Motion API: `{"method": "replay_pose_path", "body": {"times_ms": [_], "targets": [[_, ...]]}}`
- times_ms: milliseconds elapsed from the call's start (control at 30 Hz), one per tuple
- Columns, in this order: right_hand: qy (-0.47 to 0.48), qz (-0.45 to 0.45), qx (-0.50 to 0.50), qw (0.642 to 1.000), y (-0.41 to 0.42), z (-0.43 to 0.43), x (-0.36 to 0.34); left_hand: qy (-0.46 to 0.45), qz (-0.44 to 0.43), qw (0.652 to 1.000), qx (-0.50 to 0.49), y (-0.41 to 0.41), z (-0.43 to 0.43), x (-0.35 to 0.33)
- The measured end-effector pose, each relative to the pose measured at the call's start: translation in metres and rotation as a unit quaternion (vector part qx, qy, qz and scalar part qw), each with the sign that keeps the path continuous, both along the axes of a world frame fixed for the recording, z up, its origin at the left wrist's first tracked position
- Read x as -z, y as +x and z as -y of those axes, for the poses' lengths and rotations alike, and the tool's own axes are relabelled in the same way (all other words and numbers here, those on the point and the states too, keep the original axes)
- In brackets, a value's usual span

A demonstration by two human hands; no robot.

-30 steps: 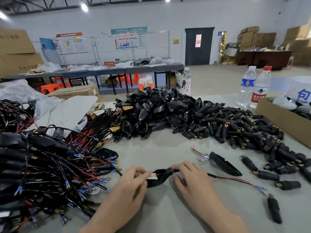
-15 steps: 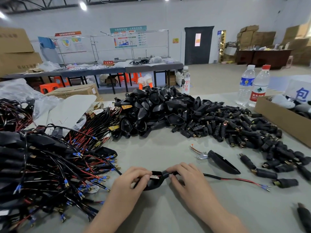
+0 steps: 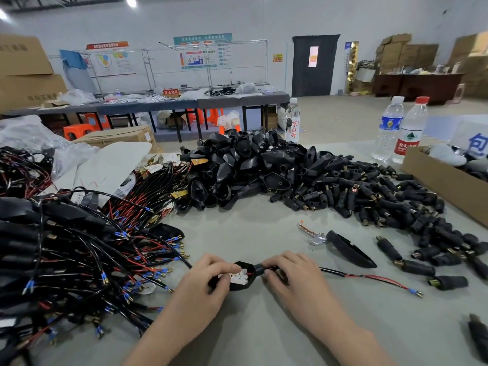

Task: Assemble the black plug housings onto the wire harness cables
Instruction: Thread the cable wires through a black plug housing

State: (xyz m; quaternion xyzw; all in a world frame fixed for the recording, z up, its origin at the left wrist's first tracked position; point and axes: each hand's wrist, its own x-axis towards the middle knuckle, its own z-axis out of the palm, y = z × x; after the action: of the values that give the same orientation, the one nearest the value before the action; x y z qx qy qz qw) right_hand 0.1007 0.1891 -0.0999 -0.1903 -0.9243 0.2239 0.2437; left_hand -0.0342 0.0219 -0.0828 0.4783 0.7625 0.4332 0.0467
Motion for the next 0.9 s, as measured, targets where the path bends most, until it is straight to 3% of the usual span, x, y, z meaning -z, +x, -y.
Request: {"method": "replay_pose_path", "body": {"times_ms": [200,433,533,633,733,833,900], "targets": [[0.010,0.003,0.002,1.000,0.001,0.001,-0.001,-0.016,-0.092,0.994,0.051,-0.001,0.003,0.002],[-0.001,-0.021,-0.014,1.000,0.000,0.000,-0.002,-0.053,-0.105,0.992,0.055,-0.003,0.007,0.002],[-0.013,-0.040,-0.029,0.999,-0.003,0.003,0.000,-0.077,-0.192,0.978,0.014,0.003,0.006,0.005],[-0.022,-0.046,-0.043,0.998,-0.005,0.004,0.002,-0.046,-0.302,0.952,-0.031,0.008,-0.002,0.003],[-0.074,-0.076,-0.058,0.993,-0.004,0.007,0.000,-0.045,-0.385,0.921,-0.026,0.011,-0.011,0.006],[-0.131,-0.139,-0.013,0.981,0.003,0.006,-0.007,-0.042,-0.420,0.906,-0.025,0.013,-0.016,0.012],[-0.115,-0.139,0.024,0.983,0.014,-0.002,-0.009,-0.030,-0.411,0.909,-0.060,0.010,-0.016,0.012]]}}
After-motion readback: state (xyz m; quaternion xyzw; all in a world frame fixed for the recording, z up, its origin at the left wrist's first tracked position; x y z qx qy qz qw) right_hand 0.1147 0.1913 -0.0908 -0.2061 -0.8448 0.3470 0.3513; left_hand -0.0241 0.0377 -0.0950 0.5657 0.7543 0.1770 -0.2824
